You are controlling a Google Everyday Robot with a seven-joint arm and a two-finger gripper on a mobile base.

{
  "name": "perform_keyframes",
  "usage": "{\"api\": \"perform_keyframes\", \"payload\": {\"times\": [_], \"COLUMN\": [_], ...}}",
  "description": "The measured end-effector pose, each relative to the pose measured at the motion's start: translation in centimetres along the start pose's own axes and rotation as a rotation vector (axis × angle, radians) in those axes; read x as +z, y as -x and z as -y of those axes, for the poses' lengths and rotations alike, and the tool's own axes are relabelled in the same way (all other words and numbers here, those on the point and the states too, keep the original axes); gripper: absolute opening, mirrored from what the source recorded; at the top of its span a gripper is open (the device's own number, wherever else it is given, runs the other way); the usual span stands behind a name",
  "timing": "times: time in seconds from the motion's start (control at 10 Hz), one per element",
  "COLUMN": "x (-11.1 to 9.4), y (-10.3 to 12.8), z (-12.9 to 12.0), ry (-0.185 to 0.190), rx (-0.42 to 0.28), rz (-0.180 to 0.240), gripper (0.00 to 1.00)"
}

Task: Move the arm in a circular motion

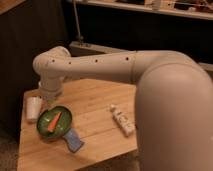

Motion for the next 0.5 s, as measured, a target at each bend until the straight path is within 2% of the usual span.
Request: {"api": "perform_keyframes", "payload": {"times": [0.2, 0.4, 0.5], "x": [0.6, 0.7, 0.5], "y": [-2.9, -8.6, -10.7], "z": [1.9, 2.8, 2.6], "ry": [0.008, 0.02, 0.027], "rx": [0.032, 0.1, 0.129], "rz": [-0.027, -0.072, -0.091], "gripper": [0.0, 0.0, 0.0]}}
